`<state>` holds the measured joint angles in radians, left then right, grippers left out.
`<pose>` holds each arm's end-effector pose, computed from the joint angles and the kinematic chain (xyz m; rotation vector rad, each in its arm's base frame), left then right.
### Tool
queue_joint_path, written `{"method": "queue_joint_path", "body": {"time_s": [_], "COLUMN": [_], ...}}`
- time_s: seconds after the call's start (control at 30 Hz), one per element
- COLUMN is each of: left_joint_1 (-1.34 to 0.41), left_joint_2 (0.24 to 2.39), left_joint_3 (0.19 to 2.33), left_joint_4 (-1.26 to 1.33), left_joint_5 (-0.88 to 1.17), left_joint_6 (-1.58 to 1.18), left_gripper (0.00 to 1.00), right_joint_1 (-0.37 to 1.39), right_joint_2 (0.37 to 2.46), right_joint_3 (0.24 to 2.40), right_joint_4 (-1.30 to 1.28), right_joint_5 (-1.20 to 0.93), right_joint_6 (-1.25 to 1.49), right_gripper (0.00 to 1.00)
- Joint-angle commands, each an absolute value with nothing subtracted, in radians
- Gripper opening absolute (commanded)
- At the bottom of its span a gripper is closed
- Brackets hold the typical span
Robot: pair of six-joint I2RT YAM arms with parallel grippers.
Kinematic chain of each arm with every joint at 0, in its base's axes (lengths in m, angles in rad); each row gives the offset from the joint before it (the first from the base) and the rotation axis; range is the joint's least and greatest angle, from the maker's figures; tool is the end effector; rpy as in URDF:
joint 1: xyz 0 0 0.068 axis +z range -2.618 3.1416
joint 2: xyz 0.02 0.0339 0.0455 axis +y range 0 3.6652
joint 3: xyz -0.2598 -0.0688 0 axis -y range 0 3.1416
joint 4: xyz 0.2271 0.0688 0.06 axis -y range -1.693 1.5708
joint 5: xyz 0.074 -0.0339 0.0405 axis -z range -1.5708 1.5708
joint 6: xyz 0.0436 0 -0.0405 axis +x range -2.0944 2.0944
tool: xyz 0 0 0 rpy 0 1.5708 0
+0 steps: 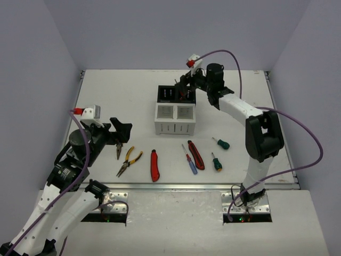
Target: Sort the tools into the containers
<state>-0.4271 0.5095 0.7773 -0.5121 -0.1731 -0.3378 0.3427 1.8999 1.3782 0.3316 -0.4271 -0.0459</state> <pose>0.1030 -0.0386 0.3299 -0.0421 1.8278 -0.3850 0.4106 0.1657 0.2767 -0.6466 1.6594 0.5901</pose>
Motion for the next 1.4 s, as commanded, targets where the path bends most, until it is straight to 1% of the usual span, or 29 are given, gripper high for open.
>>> {"method": "queue_joint_path", "body": {"time_s": [0.0,0.07,0.17,0.2,0.27,0.33,0.37,0.43,0.5,0.57,0.6,0.67,0.73,0.8,0.9,0.93,1.07,1.2,1.37], "left_joint_1": [-0.439,-0.439,-0.439,-0.439,-0.439,-0.439,-0.439,-0.439,-0.439,-0.437,-0.438,-0.439,-0.439,-0.439,-0.439,-0.437,-0.439,-0.439,-0.439], "left_joint_2": [0.496,0.489,0.477,0.476,0.476,0.483,0.486,0.507,0.524,0.529,0.531,0.531,0.531,0.531,0.528,0.526,0.522,0.523,0.526], "left_joint_3": [0.776,0.778,0.778,0.780,0.782,0.788,0.793,0.809,0.814,0.812,0.811,0.809,0.808,0.805,0.804,0.803,0.801,0.798,0.798], "left_joint_4": [-0.465,-0.465,-0.470,-0.476,-0.487,-0.505,-0.522,-0.558,-0.572,-0.563,-0.561,-0.559,-0.553,-0.549,-0.543,-0.543,-0.538,-0.530,-0.526], "left_joint_5": [-0.160,-0.168,-0.193,-0.206,-0.246,-0.330,-0.355,-0.442,-0.472,-0.456,-0.446,-0.436,-0.424,-0.411,-0.397,-0.392,-0.375,-0.358,-0.351], "left_joint_6": [-0.322,-0.322,-0.327,-0.331,-0.341,-0.362,-0.380,-0.416,-0.429,-0.425,-0.421,-0.418,-0.412,-0.410,-0.401,-0.400,-0.394,-0.387,-0.385], "left_gripper": [1.00,1.00,1.00,1.00,1.00,1.00,1.00,1.00,1.00,1.00,1.00,1.00,1.00,1.00,1.00,1.00,1.00,1.00,1.00], "right_joint_1": [0.337,0.354,0.466,0.501,0.591,0.733,0.769,0.867,0.874,0.873,0.873,0.881,0.923,0.961,0.966,0.966,0.967,0.960,0.955], "right_joint_2": [1.757,1.673,1.546,1.503,1.451,1.405,1.378,1.342,1.294,1.272,1.260,1.283,1.358,1.452,1.527,1.538,1.593,1.659,1.728], "right_joint_3": [1.348,1.342,1.288,1.259,1.227,1.183,1.144,1.058,1.000,0.895,0.844,0.821,0.897,0.957,0.981,0.986,1.010,1.042,1.051], "right_joint_4": [0.317,0.229,-0.039,-0.106,-0.306,-0.419,-0.442,-0.473,-0.443,-0.337,-0.296,-0.337,-0.513,-0.601,-0.596,-0.590,-0.540,-0.511,-0.437], "right_joint_5": [-0.377,-0.256,0.042,0.187,0.377,0.531,0.612,0.581,0.387,0.135,0.076,0.187,0.391,0.474,0.488,0.493,0.470,0.466,0.445], "right_joint_6": [0.070,0.124,0.197,0.214,0.258,0.324,0.365,0.471,0.538,0.506,0.524,0.593,0.654,0.688,0.687,0.683,0.646,0.604,0.563], "right_gripper": [0.99,0.99,0.99,0.99,0.99,0.99,0.99,0.99,0.99,0.99,0.99,0.92,0.85,0.83,0.69,0.59,0.43,0.38,0.37]}}
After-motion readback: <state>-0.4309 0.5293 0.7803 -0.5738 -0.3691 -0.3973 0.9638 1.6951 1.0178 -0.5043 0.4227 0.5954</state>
